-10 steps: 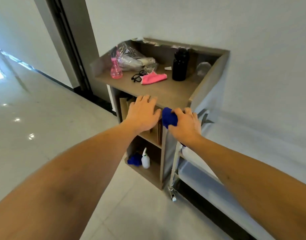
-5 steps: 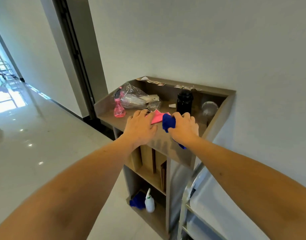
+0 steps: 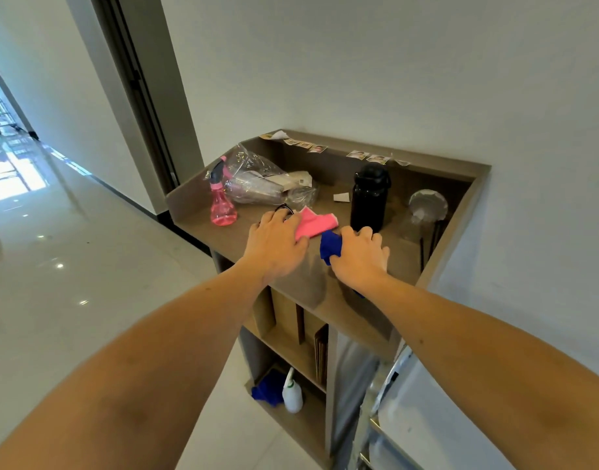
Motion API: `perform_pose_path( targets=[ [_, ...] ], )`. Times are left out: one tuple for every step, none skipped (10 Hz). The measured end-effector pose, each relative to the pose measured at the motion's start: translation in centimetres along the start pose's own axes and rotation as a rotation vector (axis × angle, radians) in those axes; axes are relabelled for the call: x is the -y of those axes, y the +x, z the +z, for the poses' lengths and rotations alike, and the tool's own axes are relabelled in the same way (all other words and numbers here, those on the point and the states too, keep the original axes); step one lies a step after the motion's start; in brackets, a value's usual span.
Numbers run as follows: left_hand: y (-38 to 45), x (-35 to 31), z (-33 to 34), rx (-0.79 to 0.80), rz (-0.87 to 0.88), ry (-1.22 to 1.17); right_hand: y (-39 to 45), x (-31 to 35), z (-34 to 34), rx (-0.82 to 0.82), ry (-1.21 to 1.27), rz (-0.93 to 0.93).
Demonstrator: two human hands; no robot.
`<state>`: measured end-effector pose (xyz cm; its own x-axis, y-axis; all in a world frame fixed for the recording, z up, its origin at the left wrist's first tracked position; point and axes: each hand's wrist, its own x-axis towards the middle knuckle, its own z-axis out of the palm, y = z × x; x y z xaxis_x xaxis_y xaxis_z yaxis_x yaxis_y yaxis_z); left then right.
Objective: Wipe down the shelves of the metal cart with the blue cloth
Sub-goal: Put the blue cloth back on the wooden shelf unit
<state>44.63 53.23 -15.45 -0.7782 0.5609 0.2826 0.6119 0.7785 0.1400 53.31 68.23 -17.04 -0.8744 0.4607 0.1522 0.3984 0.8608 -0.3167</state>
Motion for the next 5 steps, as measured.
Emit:
perform_pose_path(
  targets=[
    [0.7, 0.5, 0.7, 0.011, 0.024, -0.02, 0.4, 0.0, 0.8, -0.005, -0.011, 0.018],
    [1.1, 1.3, 0.9, 0.025, 0.049, -0.031, 0.3, 0.1, 1.6, 0.02, -0.046, 0.063],
    [1.5, 2.2, 0.7, 0.038, 0.078, -0.032, 0.2, 0.6, 1.6, 0.035, -0.071, 0.101],
    [1.8, 3.0, 0.6, 0.044, 0.118, -0.025, 0.1, 1.0, 1.3, 0.003, -0.081, 0.104],
    [1.5, 3.2, 0.2, 0.015, 0.168, -0.054, -0.3, 1.9, 0.7, -0.057, -0.097, 0.117]
  ],
)
